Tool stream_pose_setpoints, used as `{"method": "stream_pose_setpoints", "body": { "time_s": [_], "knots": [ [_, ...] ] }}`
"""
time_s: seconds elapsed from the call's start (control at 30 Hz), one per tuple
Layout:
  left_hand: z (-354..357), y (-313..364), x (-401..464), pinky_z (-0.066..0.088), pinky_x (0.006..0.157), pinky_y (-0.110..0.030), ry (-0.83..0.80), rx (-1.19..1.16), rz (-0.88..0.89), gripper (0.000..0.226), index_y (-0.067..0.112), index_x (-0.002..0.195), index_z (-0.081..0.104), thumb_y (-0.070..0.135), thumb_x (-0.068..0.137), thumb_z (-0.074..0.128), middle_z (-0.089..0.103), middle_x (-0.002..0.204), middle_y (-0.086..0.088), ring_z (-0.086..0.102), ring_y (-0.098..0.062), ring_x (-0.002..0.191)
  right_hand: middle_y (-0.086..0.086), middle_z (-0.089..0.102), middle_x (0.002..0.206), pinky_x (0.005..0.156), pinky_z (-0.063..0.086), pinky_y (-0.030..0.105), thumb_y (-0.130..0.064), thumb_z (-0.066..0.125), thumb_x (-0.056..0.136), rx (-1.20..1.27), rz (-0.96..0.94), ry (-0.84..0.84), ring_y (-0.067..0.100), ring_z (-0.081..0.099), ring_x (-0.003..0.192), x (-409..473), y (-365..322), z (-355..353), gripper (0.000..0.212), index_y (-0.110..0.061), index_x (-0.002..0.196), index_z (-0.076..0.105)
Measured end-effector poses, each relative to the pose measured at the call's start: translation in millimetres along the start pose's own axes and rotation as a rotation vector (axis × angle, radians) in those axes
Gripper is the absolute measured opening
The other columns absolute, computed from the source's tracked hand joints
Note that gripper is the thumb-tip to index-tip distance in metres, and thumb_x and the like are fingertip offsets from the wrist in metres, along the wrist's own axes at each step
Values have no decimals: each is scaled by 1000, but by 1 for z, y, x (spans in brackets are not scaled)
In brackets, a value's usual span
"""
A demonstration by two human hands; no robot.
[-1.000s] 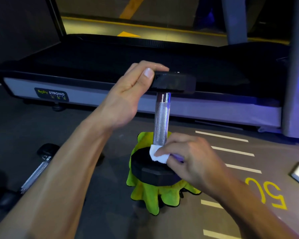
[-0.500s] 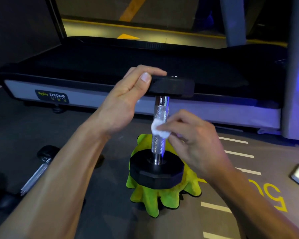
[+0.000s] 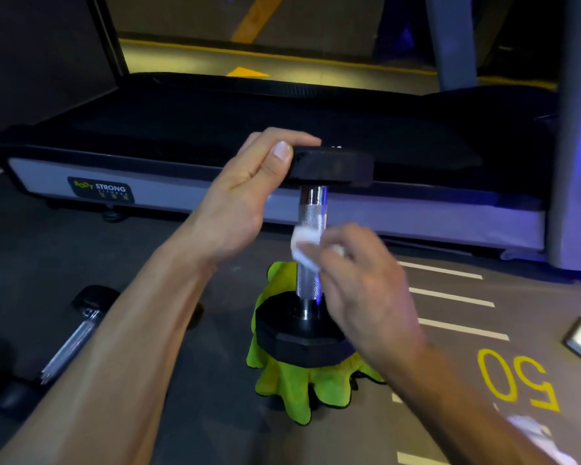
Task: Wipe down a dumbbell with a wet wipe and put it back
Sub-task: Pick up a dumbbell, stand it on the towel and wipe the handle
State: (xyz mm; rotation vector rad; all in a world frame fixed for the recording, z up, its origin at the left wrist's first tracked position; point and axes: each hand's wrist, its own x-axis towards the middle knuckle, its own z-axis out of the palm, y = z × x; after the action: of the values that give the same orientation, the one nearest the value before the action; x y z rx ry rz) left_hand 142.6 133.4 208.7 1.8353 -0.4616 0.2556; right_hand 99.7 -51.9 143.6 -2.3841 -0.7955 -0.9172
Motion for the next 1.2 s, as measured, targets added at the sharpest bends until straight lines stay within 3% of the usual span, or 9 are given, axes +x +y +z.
{"method": "stream_pose_setpoints", "body": {
  "time_s": [0.13, 0.2, 0.33, 0.43, 0.5, 0.67, 0.8, 0.97, 1.2],
  "knots": [
    [0, -2, -1, 38, 119, -42, -1, 8, 8, 36, 29, 129, 65, 36, 109, 35, 61, 131, -17, 57, -24, 128, 7, 63, 118, 88, 41, 17, 5, 67, 88, -4, -26, -115, 24, 58, 107, -27, 2, -4, 36, -8, 121, 74],
    [2, 0, -1, 38, 115, -33, 8, 7, 22, 36, 28, 128, 65, 35, 109, 36, 60, 130, -15, 57, -20, 126, 7, 64, 116, 88, 45, 22, 4, 68, 88, -41, -50, -142, 25, 60, 106, -18, 4, -7, 37, -10, 122, 73],
    [7, 3, 3, 40, 108, -19, -4, 25, 48, 33, 31, 125, 64, 33, 109, 36, 59, 124, -3, 57, -4, 119, 13, 66, 113, 87, 45, 27, -13, 46, 107, -19, -25, 38, 28, 58, 101, 23, 12, -5, 32, -3, 122, 73],
    [10, 4, 5, 36, 103, -10, 9, 37, 65, 33, 29, 125, 65, 32, 109, 36, 57, 118, 4, 54, 3, 115, 17, 63, 121, 96, 44, 28, 1, 64, 97, -58, 13, 42, 31, 57, 110, 8, 8, 2, 32, 0, 128, 69],
    [13, 4, 6, 36, 103, -10, 24, 34, 64, 33, 29, 124, 66, 32, 109, 37, 57, 119, 3, 55, 1, 116, 15, 61, 126, 101, 43, 29, 12, 70, 84, -89, 9, -39, 29, 53, 117, -9, 3, 2, 49, -1, 132, 67],
    [19, 5, 8, 40, 109, -21, 39, 32, 43, 33, 32, 123, 66, 36, 107, 38, 58, 122, -2, 55, -12, 124, 12, 62, 130, 105, 43, 28, -3, 54, 98, -68, -12, 12, 30, 54, 116, 22, 10, -2, 31, 1, 126, 66],
    [16, 5, 7, 38, 110, -22, 49, 52, 36, 35, 30, 127, 67, 36, 109, 37, 59, 122, 4, 55, -11, 125, 7, 57, 143, 103, 51, 33, 11, 57, 86, -48, 6, -100, 28, 51, 133, -3, 5, -1, 54, -3, 138, 60],
    [19, 9, 3, 40, 107, -18, 27, 39, 58, 33, 29, 125, 67, 34, 108, 40, 57, 119, 4, 56, -10, 122, 9, 63, 132, 105, 47, 32, -9, 45, 106, -76, -51, -2, 30, 58, 118, 20, 12, -8, 33, -3, 132, 65],
    [17, 4, 2, 36, 96, -12, 77, 72, 80, 23, 35, 121, 65, 40, 103, 53, 51, 102, 17, 52, 5, 104, 6, 66, 131, 99, 49, 23, 9, 66, 87, 22, -10, -45, 21, 64, 115, -10, 16, -9, 43, -9, 127, 72]
  ]
}}
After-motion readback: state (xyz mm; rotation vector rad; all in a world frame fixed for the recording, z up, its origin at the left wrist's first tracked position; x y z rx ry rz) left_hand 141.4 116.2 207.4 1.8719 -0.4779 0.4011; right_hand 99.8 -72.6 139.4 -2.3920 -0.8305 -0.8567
